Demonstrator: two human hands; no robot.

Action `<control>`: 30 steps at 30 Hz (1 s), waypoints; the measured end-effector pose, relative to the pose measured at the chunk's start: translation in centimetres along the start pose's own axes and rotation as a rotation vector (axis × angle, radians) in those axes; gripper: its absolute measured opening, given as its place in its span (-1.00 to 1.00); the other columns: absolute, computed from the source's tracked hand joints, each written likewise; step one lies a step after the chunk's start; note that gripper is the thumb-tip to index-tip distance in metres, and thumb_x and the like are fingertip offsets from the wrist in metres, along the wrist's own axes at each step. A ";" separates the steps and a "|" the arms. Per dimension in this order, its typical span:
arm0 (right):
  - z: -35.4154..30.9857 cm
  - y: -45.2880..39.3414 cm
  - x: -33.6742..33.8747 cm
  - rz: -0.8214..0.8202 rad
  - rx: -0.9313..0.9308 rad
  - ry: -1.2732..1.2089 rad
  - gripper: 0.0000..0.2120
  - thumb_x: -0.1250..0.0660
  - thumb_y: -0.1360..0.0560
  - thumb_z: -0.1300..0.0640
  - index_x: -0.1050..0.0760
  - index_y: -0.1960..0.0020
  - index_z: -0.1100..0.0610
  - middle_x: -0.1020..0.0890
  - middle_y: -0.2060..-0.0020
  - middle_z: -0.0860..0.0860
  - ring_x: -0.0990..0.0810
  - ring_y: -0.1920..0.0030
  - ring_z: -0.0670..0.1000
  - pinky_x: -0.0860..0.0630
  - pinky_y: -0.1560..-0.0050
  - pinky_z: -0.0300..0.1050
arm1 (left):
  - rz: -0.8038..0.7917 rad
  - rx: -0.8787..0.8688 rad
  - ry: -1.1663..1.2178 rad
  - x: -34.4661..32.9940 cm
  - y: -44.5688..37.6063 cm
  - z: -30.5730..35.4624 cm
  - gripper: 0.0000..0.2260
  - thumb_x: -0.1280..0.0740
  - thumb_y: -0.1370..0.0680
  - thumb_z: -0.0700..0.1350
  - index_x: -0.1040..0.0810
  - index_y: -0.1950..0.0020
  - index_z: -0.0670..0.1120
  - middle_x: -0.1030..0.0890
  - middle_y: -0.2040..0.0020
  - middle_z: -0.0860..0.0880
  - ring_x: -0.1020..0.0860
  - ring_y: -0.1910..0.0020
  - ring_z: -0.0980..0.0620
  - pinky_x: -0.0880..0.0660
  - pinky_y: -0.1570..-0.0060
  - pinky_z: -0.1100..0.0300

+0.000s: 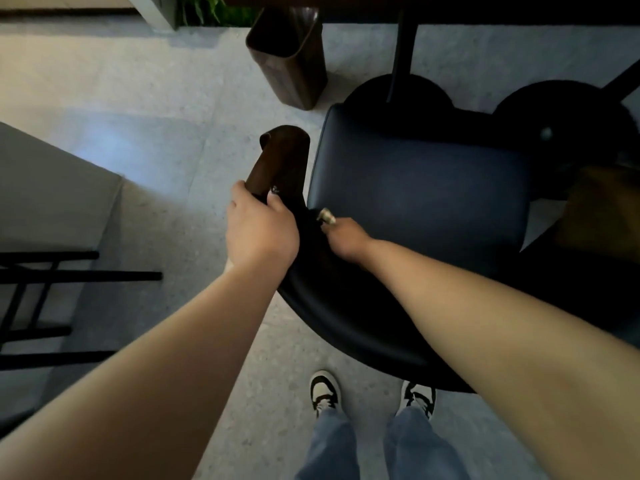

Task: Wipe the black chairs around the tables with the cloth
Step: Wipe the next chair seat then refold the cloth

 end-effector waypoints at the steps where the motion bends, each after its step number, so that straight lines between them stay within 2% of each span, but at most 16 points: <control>1: -0.1 0.1 0.0 0.010 0.002 -0.004 -0.82 -0.14 -0.61 0.14 -0.47 0.11 0.14 -0.50 0.13 0.10 -0.46 0.10 0.03 -0.26 0.18 -0.18 | 0.005 -0.003 -0.014 0.0 0.0 0.0 -0.63 -0.14 -0.64 0.02 -0.30 -0.41 -0.07 -0.49 -0.26 -0.11 -0.52 -0.15 -0.17 -0.47 -0.10 -0.07; 5: -1.4 2.5 0.9 0.031 0.088 -0.060 -0.81 -0.19 -0.58 0.15 -0.47 0.19 0.10 -0.53 0.18 0.10 -0.47 0.14 0.04 -0.33 0.16 -0.17 | 0.017 -0.011 -0.033 0.0 0.0 0.2 -0.64 -0.14 -0.63 0.00 -0.31 -0.40 -0.08 -0.47 -0.27 -0.12 -0.51 -0.14 -0.19 -0.36 0.03 0.02; 7: -2.5 4.2 0.8 0.002 0.166 0.035 -0.81 -0.19 -0.59 0.10 -0.52 0.12 0.11 -0.58 0.09 0.13 -0.52 0.05 0.10 -0.43 0.01 -0.08 | 0.020 -0.006 -0.041 0.0 0.1 0.2 -0.65 -0.14 -0.63 0.00 -0.31 -0.39 -0.08 -0.47 -0.26 -0.12 -0.51 -0.15 -0.20 -0.34 0.04 0.02; 9: -3.4 6.2 0.8 -0.010 0.228 0.145 -0.75 -0.17 -0.60 0.07 -0.55 -0.03 0.19 -0.60 -0.05 0.22 -0.54 -0.09 0.20 -0.45 -0.14 0.07 | 0.018 0.002 -0.053 0.0 0.2 0.3 -0.66 -0.14 -0.63 0.00 -0.31 -0.39 -0.07 -0.47 -0.26 -0.12 -0.51 -0.16 -0.21 -0.36 0.02 -0.01; 11: -4.0 8.1 1.1 -0.022 0.310 0.191 -0.76 -0.16 -0.61 0.08 -0.53 -0.06 0.20 -0.58 -0.07 0.24 -0.52 -0.12 0.26 -0.43 -0.13 0.07 | 0.017 0.010 -0.064 0.0 0.3 0.3 -0.67 -0.14 -0.64 0.01 -0.32 -0.37 -0.07 -0.48 -0.25 -0.12 -0.51 -0.15 -0.22 -0.38 0.01 -0.02; 13: -4.2 10.4 1.7 -0.044 0.376 0.187 -0.82 -0.17 -0.60 0.12 -0.49 0.13 0.02 -0.57 0.04 0.16 -0.51 -0.08 0.24 -0.37 -0.02 -0.04 | 0.014 0.017 -0.079 0.1 0.4 0.5 -0.66 -0.13 -0.64 0.01 -0.32 -0.37 -0.08 -0.47 -0.26 -0.13 -0.51 -0.15 -0.22 -0.35 0.03 0.00; 15: -4.3 12.6 2.3 -0.049 0.452 0.158 -0.66 -0.18 -0.60 0.16 -0.30 0.32 -0.11 -0.48 0.18 0.01 -0.47 0.03 0.18 -0.27 0.03 -0.07 | 0.006 0.020 -0.094 0.2 0.5 0.6 -0.65 -0.12 -0.64 0.01 -0.31 -0.38 -0.10 -0.47 -0.26 -0.15 -0.50 -0.16 -0.23 -0.34 0.04 0.01; 16: -4.2 13.7 2.5 -0.057 0.489 0.156 -0.63 -0.18 -0.59 0.19 -0.26 0.33 -0.12 -0.43 0.22 -0.06 -0.43 0.07 0.13 -0.26 0.01 -0.06 | 0.001 0.019 -0.099 0.3 0.6 0.7 -0.65 -0.12 -0.64 0.01 -0.31 -0.38 -0.10 -0.46 -0.27 -0.15 -0.50 -0.16 -0.23 -0.35 0.04 0.00; 18: -3.7 15.3 2.9 -0.109 0.576 0.187 -0.73 -0.16 -0.59 0.20 -0.40 0.21 -0.08 -0.44 0.17 -0.09 -0.43 0.03 0.08 -0.33 -0.08 0.02 | -0.006 0.019 -0.105 0.4 0.7 0.9 -0.65 -0.11 -0.64 0.01 -0.31 -0.38 -0.09 -0.46 -0.27 -0.15 -0.50 -0.16 -0.23 -0.37 0.02 -0.02; 19: -3.2 15.7 3.0 -0.143 0.600 0.242 -0.81 -0.14 -0.61 0.19 -0.51 0.03 0.00 -0.51 0.04 -0.04 -0.45 -0.09 0.09 -0.33 -0.20 0.07 | -0.009 0.023 -0.105 0.4 0.7 0.9 -0.65 -0.11 -0.64 0.02 -0.31 -0.38 -0.09 -0.46 -0.27 -0.15 -0.50 -0.16 -0.23 -0.38 0.01 -0.03; 21: -2.0 16.8 3.5 -0.203 0.613 0.349 -0.69 -0.12 -0.63 0.15 -0.45 -0.34 0.06 -0.46 -0.33 0.02 -0.33 -0.39 0.03 -0.18 -0.42 0.06 | -0.014 0.027 -0.099 0.6 0.8 1.0 -0.66 -0.11 -0.64 0.02 -0.31 -0.37 -0.08 -0.47 -0.26 -0.15 -0.51 -0.16 -0.23 -0.42 -0.03 -0.05; 23: -1.2 18.5 4.8 -0.236 0.661 0.329 -0.65 -0.13 -0.64 0.15 -0.39 -0.41 0.02 -0.36 -0.43 -0.11 -0.21 -0.46 -0.14 -0.05 -0.49 -0.08 | -0.020 0.030 -0.101 0.6 0.9 1.1 -0.66 -0.12 -0.64 0.02 -0.30 -0.38 -0.08 -0.47 -0.27 -0.15 -0.51 -0.15 -0.23 -0.46 -0.09 -0.09; 25: -0.6 20.1 6.1 -0.279 0.687 0.286 -0.67 -0.16 -0.63 0.18 -0.46 -0.36 0.00 -0.38 -0.36 -0.25 -0.22 -0.40 -0.29 -0.02 -0.47 -0.27 | -0.024 0.029 -0.099 0.7 0.9 1.0 -0.65 -0.12 -0.64 0.01 -0.30 -0.39 -0.07 -0.47 -0.26 -0.15 -0.52 -0.14 -0.23 -0.47 -0.09 -0.09; 27: 0.3 20.7 7.6 -0.318 0.588 0.212 -0.70 -0.20 -0.61 0.23 -0.54 -0.28 0.04 -0.47 -0.27 -0.23 -0.36 -0.30 -0.32 -0.16 -0.39 -0.35 | -0.018 0.026 -0.089 0.7 0.8 0.9 -0.66 -0.12 -0.64 0.01 -0.30 -0.39 -0.07 -0.47 -0.24 -0.15 -0.52 -0.13 -0.21 -0.43 -0.01 -0.04; 29: 0.7 20.1 9.5 -0.328 0.375 0.008 -0.79 -0.22 -0.59 0.26 -0.62 -0.10 0.16 -0.64 -0.07 -0.08 -0.54 -0.03 -0.25 -0.40 -0.12 -0.33 | -0.007 0.023 -0.085 0.6 0.7 0.9 -0.67 -0.13 -0.64 0.01 -0.32 -0.37 -0.07 -0.48 -0.23 -0.15 -0.52 -0.12 -0.22 -0.38 0.03 -0.01; 30: 0.8 19.3 10.4 -0.301 0.276 -0.091 -0.80 -0.22 -0.59 0.26 -0.63 0.02 0.19 -0.69 0.08 -0.06 -0.58 0.12 -0.24 -0.44 0.04 -0.36 | -0.003 0.025 -0.090 0.5 0.7 0.8 -0.67 -0.13 -0.64 0.01 -0.32 -0.37 -0.07 -0.48 -0.23 -0.15 -0.51 -0.13 -0.22 -0.36 0.04 0.00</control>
Point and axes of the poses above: each hand's wrist, its own y-axis away from the middle knuckle, its own x-axis out of the back of the hand, z = x × y, the point moved 4 cm from there along -y, towards the middle knuckle
